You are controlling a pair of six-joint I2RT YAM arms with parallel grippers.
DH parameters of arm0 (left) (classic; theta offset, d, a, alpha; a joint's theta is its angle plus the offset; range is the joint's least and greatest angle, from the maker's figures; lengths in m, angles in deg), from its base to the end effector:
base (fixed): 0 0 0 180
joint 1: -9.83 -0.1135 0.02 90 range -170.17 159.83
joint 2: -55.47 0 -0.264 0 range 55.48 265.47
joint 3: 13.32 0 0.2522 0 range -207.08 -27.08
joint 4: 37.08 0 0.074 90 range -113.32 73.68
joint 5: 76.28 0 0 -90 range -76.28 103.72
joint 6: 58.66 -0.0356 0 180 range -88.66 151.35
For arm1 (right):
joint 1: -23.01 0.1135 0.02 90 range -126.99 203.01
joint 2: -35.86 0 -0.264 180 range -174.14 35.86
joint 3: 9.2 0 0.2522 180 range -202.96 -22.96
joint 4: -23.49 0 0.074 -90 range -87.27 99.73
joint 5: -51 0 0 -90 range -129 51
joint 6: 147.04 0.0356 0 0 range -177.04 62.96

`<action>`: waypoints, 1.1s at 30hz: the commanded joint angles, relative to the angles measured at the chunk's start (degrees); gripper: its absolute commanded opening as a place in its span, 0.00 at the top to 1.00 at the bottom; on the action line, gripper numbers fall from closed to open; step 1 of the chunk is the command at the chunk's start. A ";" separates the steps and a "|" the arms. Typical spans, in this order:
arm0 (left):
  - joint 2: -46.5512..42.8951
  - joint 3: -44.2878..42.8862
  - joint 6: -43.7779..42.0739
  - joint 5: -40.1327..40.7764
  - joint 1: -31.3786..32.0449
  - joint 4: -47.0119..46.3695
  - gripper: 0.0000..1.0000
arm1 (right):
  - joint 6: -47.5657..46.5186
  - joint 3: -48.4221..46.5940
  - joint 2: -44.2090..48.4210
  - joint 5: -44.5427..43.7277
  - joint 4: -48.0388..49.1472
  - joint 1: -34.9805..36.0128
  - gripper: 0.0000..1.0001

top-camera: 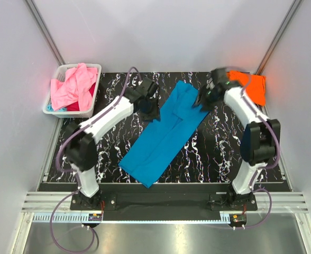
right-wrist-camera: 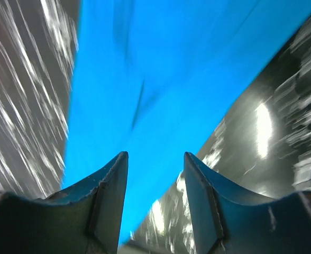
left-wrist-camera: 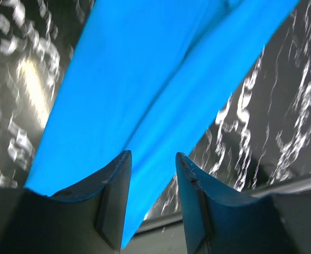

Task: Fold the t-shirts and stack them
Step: Fold the tshirt

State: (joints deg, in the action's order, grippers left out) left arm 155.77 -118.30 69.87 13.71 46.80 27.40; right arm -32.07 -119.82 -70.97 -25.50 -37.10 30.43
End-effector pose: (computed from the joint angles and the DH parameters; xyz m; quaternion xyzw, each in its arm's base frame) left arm 0.2986 -0.2247 0.2991 -0.0131 0.9654 -0.1596 0.2059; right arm 0.4031 0.0609 0.2920 0.1120 0.9457 0.1873 0.2410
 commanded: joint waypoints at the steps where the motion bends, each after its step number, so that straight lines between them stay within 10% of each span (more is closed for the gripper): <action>1: 9.73 -7.73 -3.62 -7.71 -4.53 -1.58 0.57 | 3.06 14.65 7.47 2.05 7.08 6.45 0.46; 10: 28.19 -26.45 -10.31 -20.47 -7.79 -4.92 0.59 | 10.79 32.52 18.49 5.32 17.47 23.15 0.48; 21: 32.33 -27.69 -6.09 -37.42 -10.07 -21.00 0.55 | 15.81 33.93 11.47 4.70 23.62 34.59 0.50; 33: 39.63 -29.81 -4.86 -37.86 -11.57 -20.48 0.51 | 19.06 36.30 6.46 5.49 28.02 38.72 0.52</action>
State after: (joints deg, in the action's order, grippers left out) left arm 195.65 -148.33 64.80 -21.74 34.98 8.23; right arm -14.70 -84.28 -64.74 -20.25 -11.83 68.13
